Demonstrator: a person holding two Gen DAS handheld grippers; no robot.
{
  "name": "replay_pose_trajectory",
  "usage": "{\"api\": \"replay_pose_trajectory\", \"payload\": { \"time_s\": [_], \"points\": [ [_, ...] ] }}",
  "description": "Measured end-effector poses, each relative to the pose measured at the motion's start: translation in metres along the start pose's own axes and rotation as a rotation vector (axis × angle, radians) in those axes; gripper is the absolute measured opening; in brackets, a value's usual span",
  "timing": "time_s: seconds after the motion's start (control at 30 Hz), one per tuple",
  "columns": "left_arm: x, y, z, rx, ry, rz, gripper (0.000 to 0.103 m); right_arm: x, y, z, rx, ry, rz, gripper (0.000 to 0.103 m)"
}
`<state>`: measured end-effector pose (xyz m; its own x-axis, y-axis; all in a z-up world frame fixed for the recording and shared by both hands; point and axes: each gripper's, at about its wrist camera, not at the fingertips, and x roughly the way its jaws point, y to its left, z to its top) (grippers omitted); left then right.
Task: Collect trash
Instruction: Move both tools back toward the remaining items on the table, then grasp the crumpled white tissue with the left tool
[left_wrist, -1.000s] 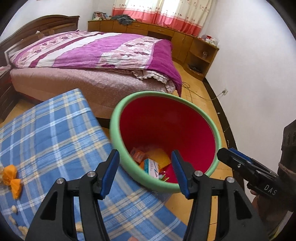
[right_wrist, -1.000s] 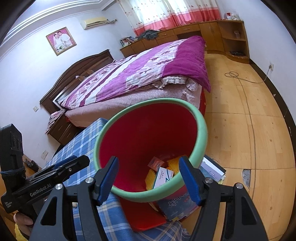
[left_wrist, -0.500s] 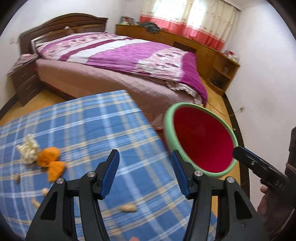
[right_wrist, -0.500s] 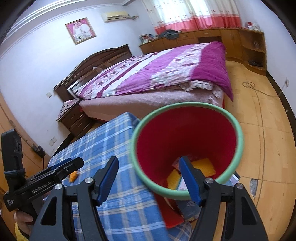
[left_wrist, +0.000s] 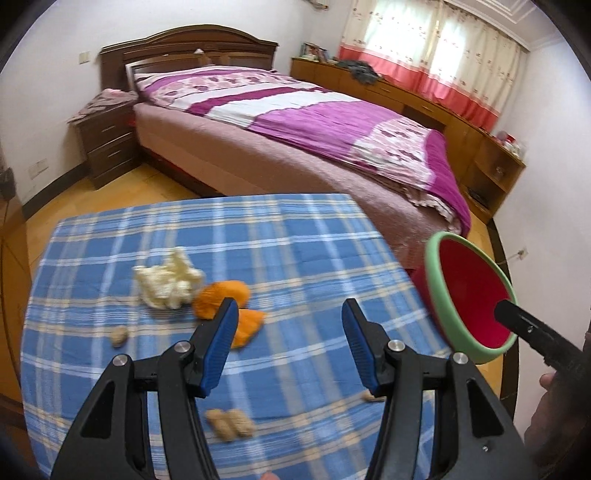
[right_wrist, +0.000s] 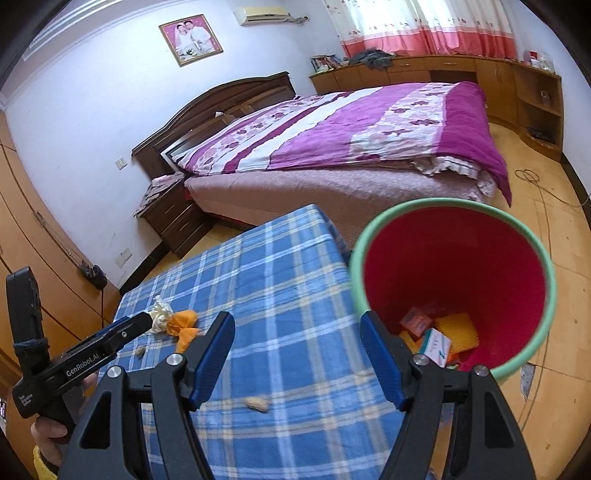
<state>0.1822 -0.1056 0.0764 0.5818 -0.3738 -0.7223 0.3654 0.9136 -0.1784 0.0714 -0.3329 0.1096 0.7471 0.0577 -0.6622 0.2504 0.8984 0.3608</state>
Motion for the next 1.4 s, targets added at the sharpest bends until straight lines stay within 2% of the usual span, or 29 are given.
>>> {"api": "replay_pose_trajectory", "payload": {
  "time_s": [0.47,0.9,0.97,1.4],
  "points": [
    [0.015,0.065,0.002,-0.072,0.002,0.065,0.058,0.048,0.049,0.001,-0.034,0.041,0.018,0.073],
    [0.058,0.093,0.004,-0.109,0.037,0.092,0.06,0.083,0.047,0.002,-0.022,0.073,0.005,0.073],
    [0.062,0.095,0.005,-0.11,0.036,0.097,0.063,0.088,0.046,0.001,-0.021,0.081,0.002,0.073],
    [0.095,0.104,0.006,-0.132,0.067,0.124,0.064,0.107,0.042,-0.007,-0.012,0.123,0.013,0.073]
  ]
}}
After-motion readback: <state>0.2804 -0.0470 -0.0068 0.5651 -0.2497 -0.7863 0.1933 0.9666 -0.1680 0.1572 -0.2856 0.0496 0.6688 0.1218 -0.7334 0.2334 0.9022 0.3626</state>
